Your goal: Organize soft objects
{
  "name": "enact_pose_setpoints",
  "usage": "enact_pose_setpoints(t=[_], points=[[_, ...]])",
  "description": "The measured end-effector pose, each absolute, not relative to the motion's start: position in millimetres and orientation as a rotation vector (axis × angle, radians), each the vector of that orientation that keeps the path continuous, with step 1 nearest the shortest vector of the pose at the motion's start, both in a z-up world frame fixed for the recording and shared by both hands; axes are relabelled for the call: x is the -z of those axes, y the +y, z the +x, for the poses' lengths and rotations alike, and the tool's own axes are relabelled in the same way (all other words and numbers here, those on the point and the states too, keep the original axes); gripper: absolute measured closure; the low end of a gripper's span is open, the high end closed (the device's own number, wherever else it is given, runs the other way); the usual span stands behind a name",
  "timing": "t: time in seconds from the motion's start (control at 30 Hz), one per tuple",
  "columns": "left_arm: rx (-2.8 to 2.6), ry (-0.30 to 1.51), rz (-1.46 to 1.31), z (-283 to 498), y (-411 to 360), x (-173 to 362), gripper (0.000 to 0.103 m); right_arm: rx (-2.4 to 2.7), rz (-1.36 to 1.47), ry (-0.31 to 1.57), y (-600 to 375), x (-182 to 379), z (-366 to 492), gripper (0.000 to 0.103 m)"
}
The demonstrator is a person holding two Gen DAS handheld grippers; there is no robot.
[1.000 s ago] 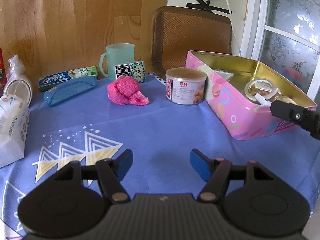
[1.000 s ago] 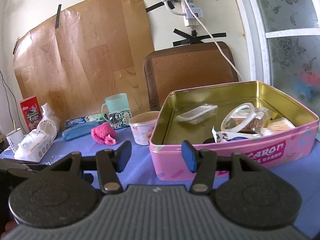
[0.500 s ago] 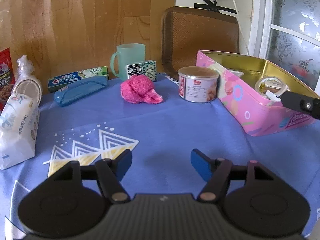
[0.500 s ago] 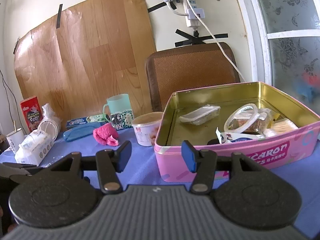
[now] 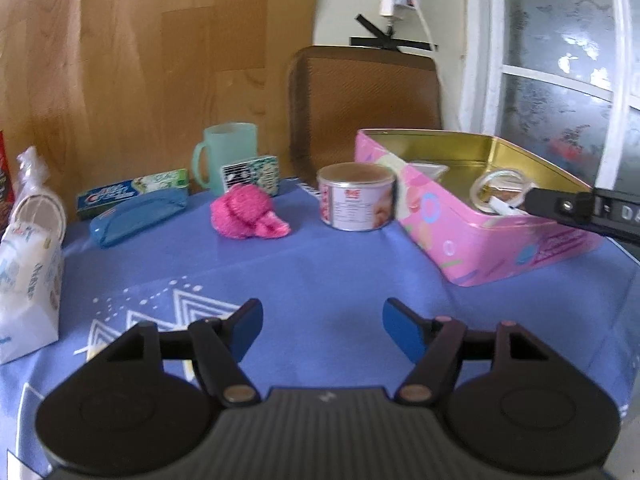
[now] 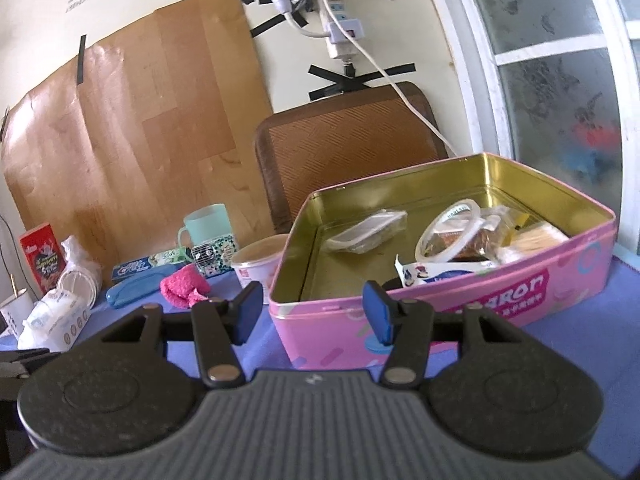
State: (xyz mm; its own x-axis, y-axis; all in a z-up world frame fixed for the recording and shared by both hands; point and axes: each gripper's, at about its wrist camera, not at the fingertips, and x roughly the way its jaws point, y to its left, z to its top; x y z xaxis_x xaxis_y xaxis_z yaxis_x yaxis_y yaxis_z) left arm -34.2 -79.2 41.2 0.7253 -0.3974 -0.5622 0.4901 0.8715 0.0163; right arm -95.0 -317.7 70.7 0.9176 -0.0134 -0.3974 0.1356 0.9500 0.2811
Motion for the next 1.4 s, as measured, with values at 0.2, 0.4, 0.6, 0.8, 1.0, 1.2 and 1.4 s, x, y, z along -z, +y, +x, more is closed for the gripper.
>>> enact_pose_setpoints(t=[0.2, 0.4, 0.6, 0.8, 1.0, 1.2, 1.4], points=[[0.522, 0.588, 0.147, -35.9, -80.6, -42.4, 0.035, 0.096, 0.336, 0.406, -322.3, -70.6, -96.1, 0.045], [0.537, 0.572, 0.104, -38.8, -75.7, -50.0, 0.033, 0.09, 0.382, 0.423, -325.5, -67.6, -95.7, 0.045], [0.564, 0.547, 0.099, -44.1, -77.5, -56.2, 0.031, 0.08, 0.373, 0.418, -323.5, -68.5, -97.5, 0.045], [0.558, 0.56, 0.106, -43.3, -79.8, -53.2, 0.031, 0.074, 0.368, 0.414, -321.3, -69.1, -98.3, 0.045], [0.551, 0.571, 0.096, -40.3, -78.4, -52.0, 0.031, 0.073, 0.378, 0.422, -323.0, -67.5, -97.3, 0.045], [0.545, 0.582, 0.098, -40.4, -80.3, -49.9, 0.031, 0.071, 0.381, 0.425, -323.1, -66.4, -97.2, 0.045], [0.536, 0.593, 0.087, -37.3, -78.7, -49.0, 0.031, 0.072, 0.382, 0.426, -322.9, -66.2, -97.5, 0.045]])
